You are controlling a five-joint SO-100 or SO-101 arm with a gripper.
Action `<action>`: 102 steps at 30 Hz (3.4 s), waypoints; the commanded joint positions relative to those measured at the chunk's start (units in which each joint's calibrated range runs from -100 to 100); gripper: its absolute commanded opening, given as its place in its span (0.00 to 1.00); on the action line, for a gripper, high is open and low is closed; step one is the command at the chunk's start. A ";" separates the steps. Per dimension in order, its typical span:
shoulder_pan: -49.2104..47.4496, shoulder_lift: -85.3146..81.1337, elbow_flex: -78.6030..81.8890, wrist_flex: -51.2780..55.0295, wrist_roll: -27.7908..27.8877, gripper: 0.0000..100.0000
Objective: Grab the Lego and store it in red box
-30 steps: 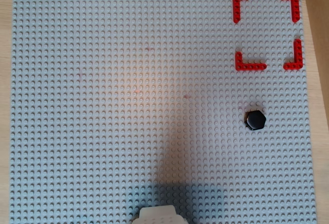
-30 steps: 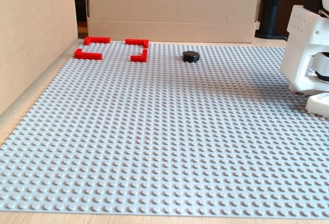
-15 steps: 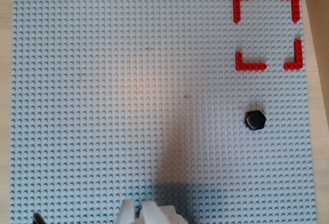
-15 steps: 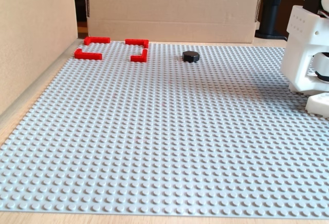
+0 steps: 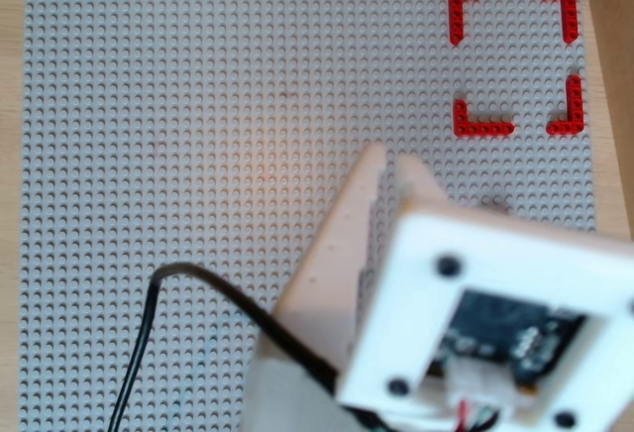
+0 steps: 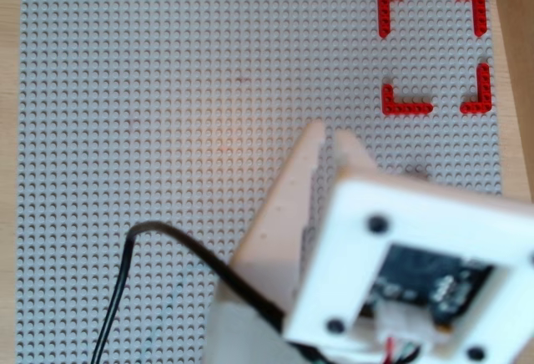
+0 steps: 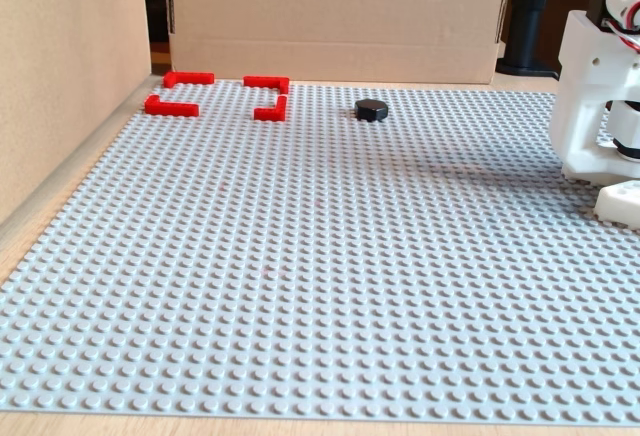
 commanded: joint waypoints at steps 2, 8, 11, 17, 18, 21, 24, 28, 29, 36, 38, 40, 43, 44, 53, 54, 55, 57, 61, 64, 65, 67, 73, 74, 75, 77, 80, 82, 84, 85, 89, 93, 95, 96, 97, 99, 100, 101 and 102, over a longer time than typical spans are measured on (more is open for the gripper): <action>7.78 2.46 7.00 -8.94 -0.16 0.02; 13.22 3.73 17.91 -16.66 -0.16 0.02; 13.81 3.73 21.91 -16.83 -0.16 0.02; 13.89 4.07 28.46 -16.83 0.15 0.10; 13.89 4.07 29.19 -16.83 0.20 0.10; 13.89 4.15 30.64 -16.31 0.36 0.11; 13.89 4.15 31.55 -16.13 0.98 0.11; 13.89 4.24 31.82 -15.25 1.87 0.11; 13.89 4.32 31.64 -14.64 1.87 0.11; 15.00 15.00 27.73 -14.11 1.45 0.11; 16.27 20.09 24.73 -14.38 1.40 0.11; 17.31 25.26 21.64 -14.29 1.50 0.11; 18.87 32.37 17.37 -13.76 1.71 0.11; 19.32 34.49 16.28 -13.68 1.71 0.11; 19.25 48.14 11.10 -8.85 1.40 0.11; 19.25 49.15 10.82 -8.24 1.40 0.11; 19.17 50.00 10.46 -7.80 1.35 0.11; 19.17 51.44 10.10 -7.89 1.35 0.11; 19.17 52.88 8.64 -7.97 1.35 0.14; 19.02 52.88 8.55 -7.97 1.29 0.17; 19.02 52.88 8.55 -8.41 1.29 0.18; 19.02 52.97 8.91 -9.47 1.29 0.17; 15.75 53.05 9.19 -9.82 1.29 0.17; 14.93 53.05 9.28 -9.73 1.24 0.17; 14.18 53.05 9.28 -9.73 0.72 0.17; 12.99 53.05 9.46 -9.73 -0.22 0.17; 11.36 53.05 9.55 -9.64 -0.53 0.17; 11.21 53.39 9.64 -9.38 -0.48 0.17; 11.65 54.75 9.37 -9.03 -0.22 0.17; 11.80 55.76 9.00 -8.94 -0.22 0.17; 12.84 57.37 8.00 -8.76 -0.53 0.17; 13.81 57.37 7.55 -8.59 -0.53 0.17; 14.56 57.37 7.55 -9.03 -0.42 0.17; 15.00 57.37 7.46 -9.11 -0.37 0.17; 15.52 57.37 7.46 -9.20 -0.27 0.17; 16.34 57.71 7.46 -9.90 -0.37 0.17; 16.57 57.80 7.46 -10.08 -0.32 0.17; 16.57 57.88 7.46 -10.25 -0.27 0.17; 16.64 57.97 7.46 -10.34 -0.22 0.17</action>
